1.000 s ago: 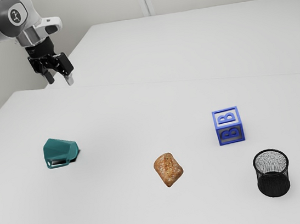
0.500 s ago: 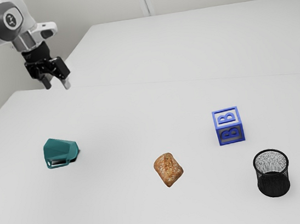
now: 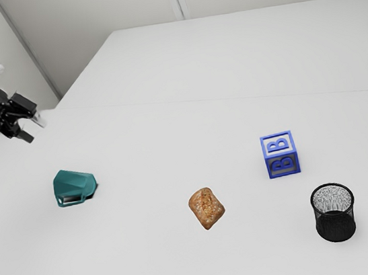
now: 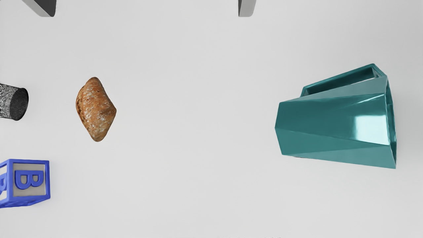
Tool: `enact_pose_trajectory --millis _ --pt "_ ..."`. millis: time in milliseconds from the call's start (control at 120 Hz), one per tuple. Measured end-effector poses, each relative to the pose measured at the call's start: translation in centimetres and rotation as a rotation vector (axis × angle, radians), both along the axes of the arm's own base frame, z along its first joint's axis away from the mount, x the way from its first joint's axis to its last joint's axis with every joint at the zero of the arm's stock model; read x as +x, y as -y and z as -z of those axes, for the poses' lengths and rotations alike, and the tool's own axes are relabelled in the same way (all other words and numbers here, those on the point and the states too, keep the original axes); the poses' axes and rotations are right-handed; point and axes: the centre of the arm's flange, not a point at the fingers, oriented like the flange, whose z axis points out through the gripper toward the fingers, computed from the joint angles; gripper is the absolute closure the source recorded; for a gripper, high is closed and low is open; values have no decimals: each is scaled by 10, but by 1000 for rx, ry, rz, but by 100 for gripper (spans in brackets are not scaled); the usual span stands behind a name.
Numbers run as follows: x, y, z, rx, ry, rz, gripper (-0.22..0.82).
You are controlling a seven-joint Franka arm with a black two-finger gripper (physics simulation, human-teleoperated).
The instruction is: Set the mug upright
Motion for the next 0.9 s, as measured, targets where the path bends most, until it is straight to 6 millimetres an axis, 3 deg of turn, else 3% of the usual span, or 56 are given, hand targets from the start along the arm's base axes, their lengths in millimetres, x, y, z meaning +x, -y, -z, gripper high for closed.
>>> enact_pose_trajectory --millis 142,342,733,900 --pt "-2 -33 31 -61 20 -10 0" --pt "9 -55 64 -105 43 25 0" --pt "26 -63 122 -201 83 89 0" --pt "31 -84 141 -213 112 99 0"
